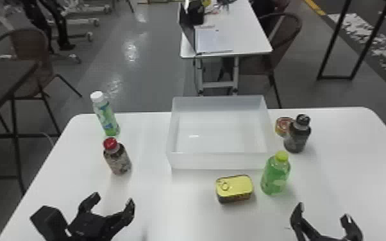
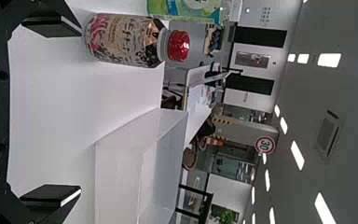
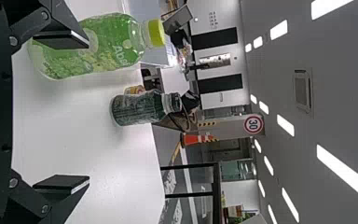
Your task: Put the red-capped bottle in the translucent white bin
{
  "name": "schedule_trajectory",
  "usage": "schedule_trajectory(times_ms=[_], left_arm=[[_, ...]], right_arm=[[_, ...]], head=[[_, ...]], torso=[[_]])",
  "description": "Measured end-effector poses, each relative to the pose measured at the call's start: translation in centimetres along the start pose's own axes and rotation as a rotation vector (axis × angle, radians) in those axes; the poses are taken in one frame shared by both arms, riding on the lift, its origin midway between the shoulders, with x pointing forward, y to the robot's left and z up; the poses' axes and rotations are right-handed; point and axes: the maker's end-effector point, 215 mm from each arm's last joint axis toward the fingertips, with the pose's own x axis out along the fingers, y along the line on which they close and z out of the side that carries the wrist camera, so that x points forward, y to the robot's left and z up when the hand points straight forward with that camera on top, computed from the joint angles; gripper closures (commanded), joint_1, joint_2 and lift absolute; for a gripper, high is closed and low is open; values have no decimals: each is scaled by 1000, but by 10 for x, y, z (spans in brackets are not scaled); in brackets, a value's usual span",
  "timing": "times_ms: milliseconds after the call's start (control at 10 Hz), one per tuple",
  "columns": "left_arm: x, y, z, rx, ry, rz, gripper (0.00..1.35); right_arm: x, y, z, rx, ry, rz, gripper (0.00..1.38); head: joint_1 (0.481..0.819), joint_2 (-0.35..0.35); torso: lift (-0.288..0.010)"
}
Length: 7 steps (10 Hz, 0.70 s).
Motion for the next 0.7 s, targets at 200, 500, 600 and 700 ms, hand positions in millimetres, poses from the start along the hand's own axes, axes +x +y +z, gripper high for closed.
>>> schedule_trajectory(times_ms=[200, 500, 600, 700], left_arm=[[0, 0, 0, -3, 1, 0, 116], [0, 0, -1, -1, 1, 0, 117], [0, 0, -1, 1, 2, 1, 117], [0, 4, -1, 3, 4, 11, 117]], right_arm=[[0, 0, 0, 1, 0, 0, 254], [0, 0, -1, 2, 3, -1, 254], [0, -1, -1, 2, 3, -1, 254], [0, -1, -2, 3, 3, -1, 254]], head=[[695, 109], [695, 109], [695, 109], [695, 111]], torso=[[-78], [-78], [-78], [-78]])
